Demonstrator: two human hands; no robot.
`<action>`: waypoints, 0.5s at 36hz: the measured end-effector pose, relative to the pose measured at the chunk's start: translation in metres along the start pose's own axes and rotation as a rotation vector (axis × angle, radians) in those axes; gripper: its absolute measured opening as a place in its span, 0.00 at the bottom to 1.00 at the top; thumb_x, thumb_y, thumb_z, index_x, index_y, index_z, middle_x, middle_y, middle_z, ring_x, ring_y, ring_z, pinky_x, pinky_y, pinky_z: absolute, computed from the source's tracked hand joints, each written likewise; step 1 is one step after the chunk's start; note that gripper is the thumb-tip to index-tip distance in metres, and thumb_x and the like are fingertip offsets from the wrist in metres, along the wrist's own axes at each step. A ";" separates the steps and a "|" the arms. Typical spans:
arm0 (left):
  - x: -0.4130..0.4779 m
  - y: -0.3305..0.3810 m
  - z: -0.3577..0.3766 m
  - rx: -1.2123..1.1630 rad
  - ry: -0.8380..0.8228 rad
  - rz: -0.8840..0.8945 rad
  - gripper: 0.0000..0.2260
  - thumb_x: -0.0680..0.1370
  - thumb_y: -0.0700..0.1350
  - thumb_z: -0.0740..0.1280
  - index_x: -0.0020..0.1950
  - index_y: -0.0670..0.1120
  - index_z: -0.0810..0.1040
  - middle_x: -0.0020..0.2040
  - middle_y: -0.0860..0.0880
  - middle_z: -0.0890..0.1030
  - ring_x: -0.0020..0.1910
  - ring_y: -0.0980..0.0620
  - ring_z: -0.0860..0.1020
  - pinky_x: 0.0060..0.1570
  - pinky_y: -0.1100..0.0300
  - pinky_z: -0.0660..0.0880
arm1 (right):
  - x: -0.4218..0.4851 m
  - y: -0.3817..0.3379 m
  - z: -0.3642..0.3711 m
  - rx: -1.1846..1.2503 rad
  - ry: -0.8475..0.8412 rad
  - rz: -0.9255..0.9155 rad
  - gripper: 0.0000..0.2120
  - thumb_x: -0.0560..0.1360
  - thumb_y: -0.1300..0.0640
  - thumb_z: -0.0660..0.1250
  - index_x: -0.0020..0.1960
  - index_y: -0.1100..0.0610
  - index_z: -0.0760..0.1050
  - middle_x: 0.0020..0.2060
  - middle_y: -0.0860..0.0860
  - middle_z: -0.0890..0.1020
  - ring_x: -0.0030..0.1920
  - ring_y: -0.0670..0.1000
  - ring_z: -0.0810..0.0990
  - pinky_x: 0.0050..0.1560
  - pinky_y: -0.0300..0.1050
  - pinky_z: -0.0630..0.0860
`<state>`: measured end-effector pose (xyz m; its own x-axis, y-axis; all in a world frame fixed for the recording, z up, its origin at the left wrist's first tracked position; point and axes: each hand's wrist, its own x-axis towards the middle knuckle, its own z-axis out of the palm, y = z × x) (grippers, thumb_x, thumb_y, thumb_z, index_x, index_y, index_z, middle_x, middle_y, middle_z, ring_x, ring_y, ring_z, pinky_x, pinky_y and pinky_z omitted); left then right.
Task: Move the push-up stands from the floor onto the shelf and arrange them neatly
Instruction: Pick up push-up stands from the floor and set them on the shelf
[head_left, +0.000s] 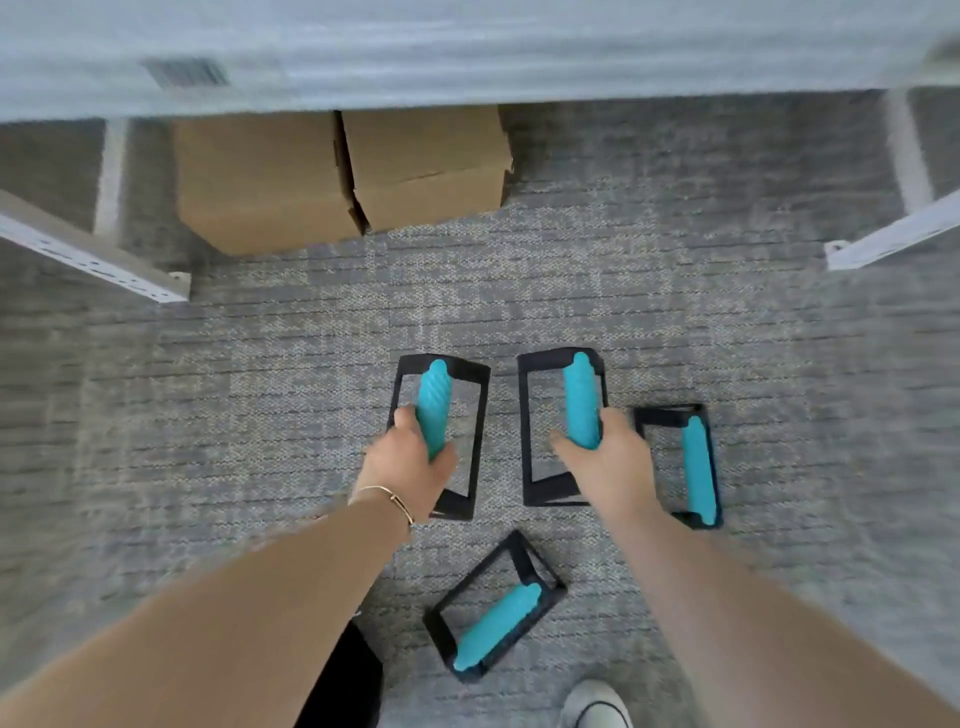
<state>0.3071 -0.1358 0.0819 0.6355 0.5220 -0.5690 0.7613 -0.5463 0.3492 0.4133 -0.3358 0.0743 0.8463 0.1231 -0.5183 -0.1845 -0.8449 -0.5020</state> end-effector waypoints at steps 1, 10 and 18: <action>-0.015 0.011 -0.014 0.001 0.012 0.012 0.19 0.76 0.53 0.64 0.59 0.44 0.63 0.41 0.45 0.77 0.37 0.44 0.78 0.38 0.48 0.79 | -0.016 -0.009 -0.017 0.019 0.004 -0.008 0.16 0.69 0.47 0.73 0.47 0.52 0.69 0.32 0.47 0.76 0.29 0.44 0.75 0.25 0.39 0.65; -0.172 0.121 -0.171 -0.105 0.035 -0.048 0.24 0.76 0.52 0.64 0.67 0.45 0.62 0.38 0.50 0.76 0.34 0.51 0.78 0.30 0.55 0.77 | -0.177 -0.100 -0.213 0.240 0.024 -0.012 0.12 0.68 0.46 0.73 0.43 0.48 0.72 0.30 0.46 0.75 0.29 0.36 0.74 0.27 0.28 0.68; -0.310 0.229 -0.314 -0.278 0.221 0.027 0.17 0.75 0.57 0.65 0.56 0.48 0.69 0.38 0.52 0.77 0.31 0.56 0.77 0.24 0.65 0.67 | -0.277 -0.179 -0.378 0.295 0.085 -0.128 0.10 0.68 0.47 0.70 0.46 0.46 0.73 0.36 0.48 0.79 0.32 0.46 0.78 0.26 0.37 0.69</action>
<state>0.3249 -0.2172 0.5723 0.6453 0.6553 -0.3927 0.7304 -0.3785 0.5685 0.4008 -0.4155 0.5689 0.9084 0.1637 -0.3846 -0.2005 -0.6367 -0.7446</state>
